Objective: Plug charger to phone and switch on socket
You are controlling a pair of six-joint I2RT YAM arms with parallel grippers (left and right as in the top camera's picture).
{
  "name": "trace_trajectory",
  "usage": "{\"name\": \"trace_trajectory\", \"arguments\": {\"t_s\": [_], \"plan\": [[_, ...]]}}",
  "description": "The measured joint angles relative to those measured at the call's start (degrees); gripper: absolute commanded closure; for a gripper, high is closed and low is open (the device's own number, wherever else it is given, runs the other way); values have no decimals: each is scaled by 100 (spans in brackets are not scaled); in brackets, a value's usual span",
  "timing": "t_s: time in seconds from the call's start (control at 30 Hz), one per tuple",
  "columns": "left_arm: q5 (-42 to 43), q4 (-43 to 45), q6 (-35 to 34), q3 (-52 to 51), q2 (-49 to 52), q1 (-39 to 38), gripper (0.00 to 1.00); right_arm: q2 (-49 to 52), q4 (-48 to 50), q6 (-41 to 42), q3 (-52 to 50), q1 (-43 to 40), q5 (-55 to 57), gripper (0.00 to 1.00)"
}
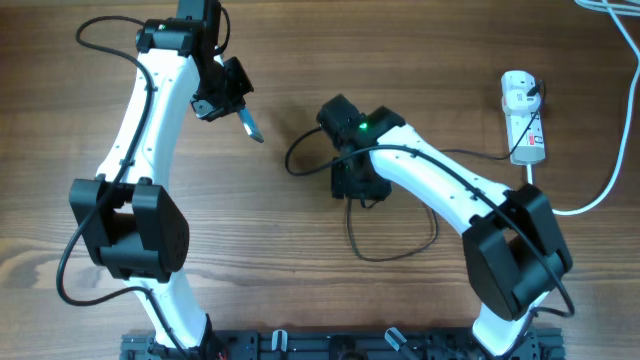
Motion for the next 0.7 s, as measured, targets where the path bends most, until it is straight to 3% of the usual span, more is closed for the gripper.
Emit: {"name": "trace_trajectory", "arguments": {"t_s": [0.17,0.27,0.7], "plan": [[-2,2,0,0,0,0,96,15,420,214,-205,0,-20,55],[-2,0,0,0,0,0,96,15,619,400,-435,0,24,62],[-2,2,0,0,0,0,96,17,1222,619,-800,0,72,64]]}}
